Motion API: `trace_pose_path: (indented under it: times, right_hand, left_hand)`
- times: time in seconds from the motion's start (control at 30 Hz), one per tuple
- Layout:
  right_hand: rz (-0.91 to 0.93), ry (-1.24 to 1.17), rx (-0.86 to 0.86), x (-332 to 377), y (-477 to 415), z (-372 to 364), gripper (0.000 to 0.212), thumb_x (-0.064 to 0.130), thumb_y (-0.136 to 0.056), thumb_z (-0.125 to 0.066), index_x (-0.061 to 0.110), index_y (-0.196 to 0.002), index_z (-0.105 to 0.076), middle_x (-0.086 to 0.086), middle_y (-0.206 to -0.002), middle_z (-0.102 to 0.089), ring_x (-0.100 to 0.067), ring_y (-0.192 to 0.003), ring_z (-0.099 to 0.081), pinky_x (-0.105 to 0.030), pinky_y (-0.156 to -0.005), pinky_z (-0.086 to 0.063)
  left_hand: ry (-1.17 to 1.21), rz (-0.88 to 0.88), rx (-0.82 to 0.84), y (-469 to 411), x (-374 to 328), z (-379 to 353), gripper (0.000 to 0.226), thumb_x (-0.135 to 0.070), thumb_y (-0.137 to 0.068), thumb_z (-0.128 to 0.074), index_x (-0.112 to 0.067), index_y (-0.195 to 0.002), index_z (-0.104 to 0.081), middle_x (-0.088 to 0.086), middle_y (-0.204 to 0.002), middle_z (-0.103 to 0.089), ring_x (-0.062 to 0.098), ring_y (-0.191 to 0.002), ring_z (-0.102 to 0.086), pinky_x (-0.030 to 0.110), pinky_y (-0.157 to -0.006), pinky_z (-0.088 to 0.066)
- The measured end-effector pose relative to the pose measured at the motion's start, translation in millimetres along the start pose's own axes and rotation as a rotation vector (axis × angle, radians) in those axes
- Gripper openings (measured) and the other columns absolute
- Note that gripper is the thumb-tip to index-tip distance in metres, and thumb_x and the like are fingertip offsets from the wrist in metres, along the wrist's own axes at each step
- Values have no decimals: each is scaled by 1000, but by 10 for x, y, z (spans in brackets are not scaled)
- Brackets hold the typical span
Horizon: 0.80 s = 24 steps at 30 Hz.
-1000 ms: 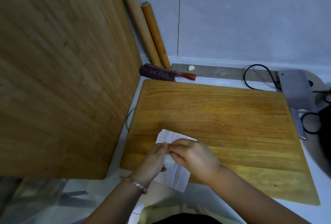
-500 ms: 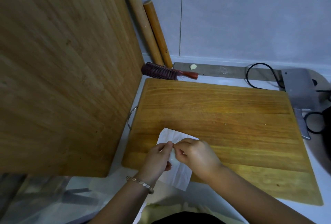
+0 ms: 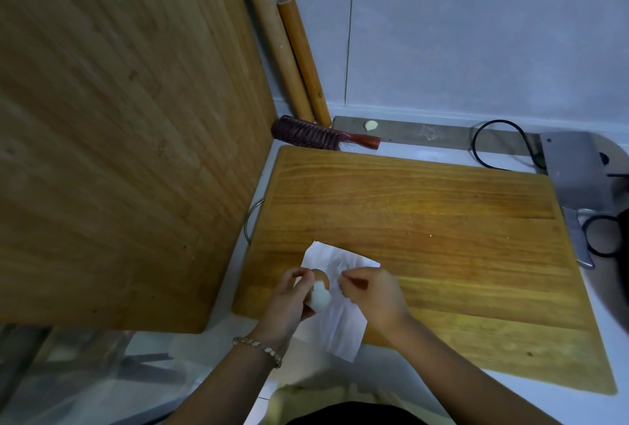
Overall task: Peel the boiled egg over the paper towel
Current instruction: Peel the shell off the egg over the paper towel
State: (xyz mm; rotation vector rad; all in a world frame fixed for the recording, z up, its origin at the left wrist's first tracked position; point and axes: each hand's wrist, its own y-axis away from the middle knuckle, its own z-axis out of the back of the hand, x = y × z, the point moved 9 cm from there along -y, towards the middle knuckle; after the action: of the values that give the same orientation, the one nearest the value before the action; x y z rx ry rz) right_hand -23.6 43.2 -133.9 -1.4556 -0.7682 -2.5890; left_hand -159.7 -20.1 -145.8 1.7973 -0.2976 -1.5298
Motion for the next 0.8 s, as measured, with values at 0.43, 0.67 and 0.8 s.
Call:
trace_pose_path:
  times: [0.43, 0.67, 0.8]
  right_hand:
    - [178, -7, -67, 214, 177, 50, 12, 6, -85, -59, 4, -90, -70, -9, -84, -74, -9, -74, -65, -5, -60, -41]
    - [132, 28, -152, 192, 146, 61, 12, 3, -79, -60, 1, -72, -70, -19, -75, -72, -26, -73, -66, -20, -62, -46]
    - [102, -6, -142, 176, 105, 33, 12, 2, -78, -61, -1, -68, -67, -22, -74, -70, -20, -65, -61, -20, -62, -46]
  left_hand:
    - [-137, -134, -17, 67, -69, -168, 21, -26, -87, -56, -16, -105, -53, 2, -93, -58, 15, -84, -58, 22, -62, -51]
    - [-151, -131, -60, 58, -18, -110, 20, -29, -84, -60, -20, -101, -55, 1, -99, -59, 14, -87, -60, 19, -58, -50]
    - [-154, -146, -69, 38, -8, -65, 22, -26, -85, -59, -17, -105, -55, 4, -102, -59, 16, -89, -61, 20, -59, -52]
